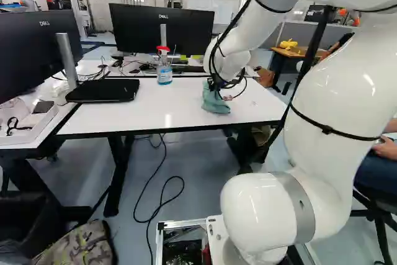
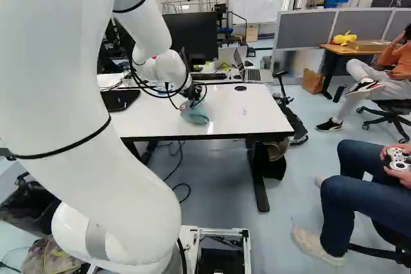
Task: Clean the table with the green towel
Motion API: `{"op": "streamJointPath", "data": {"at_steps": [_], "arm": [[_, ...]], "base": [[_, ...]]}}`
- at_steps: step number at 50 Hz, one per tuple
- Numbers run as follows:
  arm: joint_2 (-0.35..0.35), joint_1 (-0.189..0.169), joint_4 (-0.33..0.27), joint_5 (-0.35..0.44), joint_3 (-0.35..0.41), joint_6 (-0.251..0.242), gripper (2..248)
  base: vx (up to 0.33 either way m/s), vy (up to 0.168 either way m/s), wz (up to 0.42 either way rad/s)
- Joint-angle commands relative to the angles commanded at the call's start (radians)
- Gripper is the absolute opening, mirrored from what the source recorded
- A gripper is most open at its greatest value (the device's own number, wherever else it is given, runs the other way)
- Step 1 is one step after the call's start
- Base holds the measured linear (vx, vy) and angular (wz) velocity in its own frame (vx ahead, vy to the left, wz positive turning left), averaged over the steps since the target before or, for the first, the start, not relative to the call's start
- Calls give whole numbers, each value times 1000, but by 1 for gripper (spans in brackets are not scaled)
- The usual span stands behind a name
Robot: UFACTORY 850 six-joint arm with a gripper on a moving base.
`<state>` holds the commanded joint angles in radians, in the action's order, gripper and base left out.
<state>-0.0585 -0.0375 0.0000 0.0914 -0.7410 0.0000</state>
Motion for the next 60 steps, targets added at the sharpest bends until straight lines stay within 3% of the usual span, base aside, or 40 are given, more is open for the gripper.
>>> {"op": "streamJointPath", "data": {"at_steps": [60], "arm": [[12, -204, 0, 49, 13, 0, 38]], "base": [[0, 0, 0]]}}
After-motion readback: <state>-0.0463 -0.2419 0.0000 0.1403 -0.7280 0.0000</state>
